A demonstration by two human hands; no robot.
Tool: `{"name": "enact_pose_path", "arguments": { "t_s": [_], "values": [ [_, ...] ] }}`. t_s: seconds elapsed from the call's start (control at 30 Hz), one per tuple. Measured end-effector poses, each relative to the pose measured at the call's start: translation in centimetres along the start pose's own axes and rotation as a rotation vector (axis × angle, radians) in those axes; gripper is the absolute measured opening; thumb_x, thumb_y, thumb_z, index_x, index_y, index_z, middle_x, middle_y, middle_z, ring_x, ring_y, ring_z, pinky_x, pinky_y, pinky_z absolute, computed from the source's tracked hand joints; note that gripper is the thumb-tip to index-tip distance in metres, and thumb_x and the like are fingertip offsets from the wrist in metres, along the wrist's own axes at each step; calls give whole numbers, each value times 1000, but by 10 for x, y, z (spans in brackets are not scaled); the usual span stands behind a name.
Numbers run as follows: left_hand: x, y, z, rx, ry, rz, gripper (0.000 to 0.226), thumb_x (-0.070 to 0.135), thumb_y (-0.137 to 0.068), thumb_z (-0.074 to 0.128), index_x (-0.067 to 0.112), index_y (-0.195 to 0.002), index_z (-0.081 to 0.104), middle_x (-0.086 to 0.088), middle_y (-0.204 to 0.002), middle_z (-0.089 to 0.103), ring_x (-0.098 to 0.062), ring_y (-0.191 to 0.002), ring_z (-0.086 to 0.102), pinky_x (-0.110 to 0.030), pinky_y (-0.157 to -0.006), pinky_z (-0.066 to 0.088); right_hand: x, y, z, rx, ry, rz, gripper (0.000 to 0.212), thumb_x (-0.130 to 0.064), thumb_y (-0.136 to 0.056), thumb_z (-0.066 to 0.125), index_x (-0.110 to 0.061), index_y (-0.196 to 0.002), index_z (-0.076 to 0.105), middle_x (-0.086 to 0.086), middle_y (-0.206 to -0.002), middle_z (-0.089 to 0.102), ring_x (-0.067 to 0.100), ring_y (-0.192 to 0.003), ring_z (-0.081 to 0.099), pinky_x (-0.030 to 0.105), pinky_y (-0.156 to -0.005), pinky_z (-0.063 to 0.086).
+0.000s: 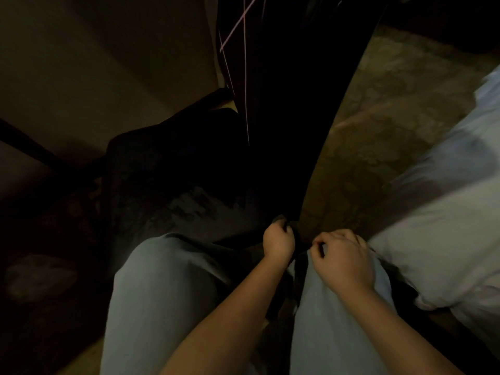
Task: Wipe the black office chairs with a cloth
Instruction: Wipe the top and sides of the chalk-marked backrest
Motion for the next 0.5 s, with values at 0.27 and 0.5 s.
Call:
{"name": "enact_pose_path", "arguments": {
  "t_s": [0.27,0.5],
  "values": [
    [75,50,-65,167,73,302,38,15,-101,45,7,-138,50,-3,-127,60,-6,-118,55,-12,-90,38,-8,8,-7,-94,57,15,27,-34,-94,47,-25,-115,63,-6,-118,62,16,-118,45,33,-107,31],
    [154,96,-120,230,178,534,36,15,-100,47,13,-136,52,17,-101,57,9,-88,57,-3,-73,45,7,23,-5,-224,-102,247,36,-45,-95,50,-34,-129,52,0,-143,40,21,-137,30,41,-108,37]
  ]
}}
Point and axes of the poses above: each hand's wrist, its own y-axis away from the middle knuckle, its own z-axis out of the palm, x = y × z, the point moved 10 cm from there along -y, towards the middle knuckle
